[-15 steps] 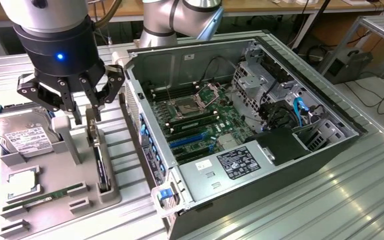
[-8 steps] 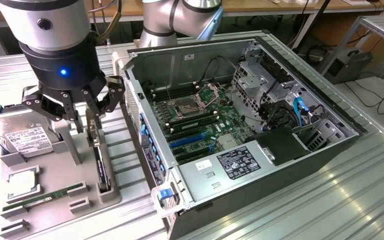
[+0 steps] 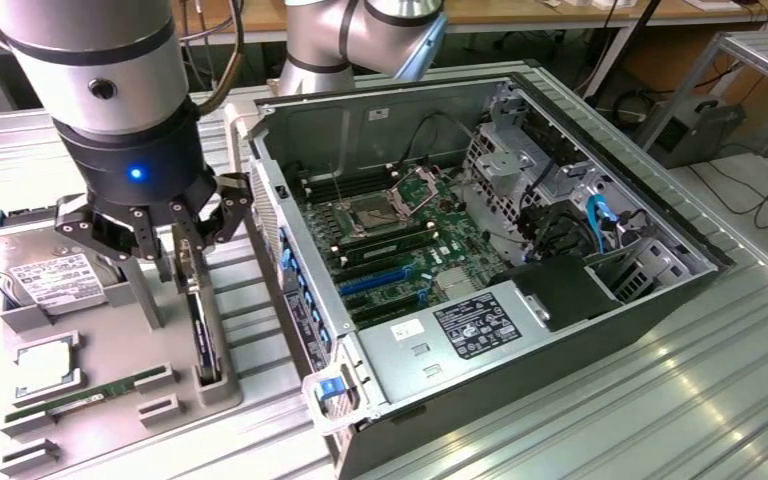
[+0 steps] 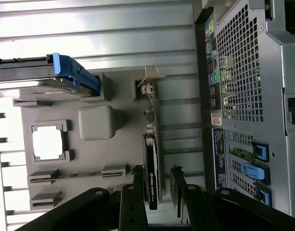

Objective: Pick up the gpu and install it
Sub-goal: 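Pick up the gpu and move the gpu toward the slot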

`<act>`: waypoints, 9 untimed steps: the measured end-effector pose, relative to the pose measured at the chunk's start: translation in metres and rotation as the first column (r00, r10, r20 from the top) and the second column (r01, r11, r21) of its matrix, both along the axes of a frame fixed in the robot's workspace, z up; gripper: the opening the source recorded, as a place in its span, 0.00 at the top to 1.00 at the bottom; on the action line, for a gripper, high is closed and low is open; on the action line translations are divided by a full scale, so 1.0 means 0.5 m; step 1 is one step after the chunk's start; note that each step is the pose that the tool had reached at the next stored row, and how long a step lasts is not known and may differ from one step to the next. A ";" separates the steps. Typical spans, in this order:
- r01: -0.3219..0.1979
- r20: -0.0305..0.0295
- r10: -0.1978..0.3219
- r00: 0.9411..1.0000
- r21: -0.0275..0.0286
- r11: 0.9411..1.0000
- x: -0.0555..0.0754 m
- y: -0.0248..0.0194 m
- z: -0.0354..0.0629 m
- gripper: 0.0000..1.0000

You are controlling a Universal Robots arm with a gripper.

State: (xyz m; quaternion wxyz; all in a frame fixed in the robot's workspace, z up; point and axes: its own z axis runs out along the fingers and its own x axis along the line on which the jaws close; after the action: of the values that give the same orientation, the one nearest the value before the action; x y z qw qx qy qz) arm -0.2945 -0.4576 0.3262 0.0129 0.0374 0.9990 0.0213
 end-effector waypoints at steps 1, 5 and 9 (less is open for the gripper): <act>0.000 0.000 0.000 1.000 0.000 1.000 0.000 -0.0007 -0.004 0.64; 0.000 0.000 0.000 1.000 0.000 1.000 0.000 -0.0010 -0.019 0.64; -0.001 0.000 0.001 1.000 0.000 1.000 0.000 -0.0010 -0.033 0.64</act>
State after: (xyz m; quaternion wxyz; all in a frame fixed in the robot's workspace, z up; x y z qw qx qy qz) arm -0.2946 -0.4581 0.3096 0.0129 0.0371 0.9990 0.0213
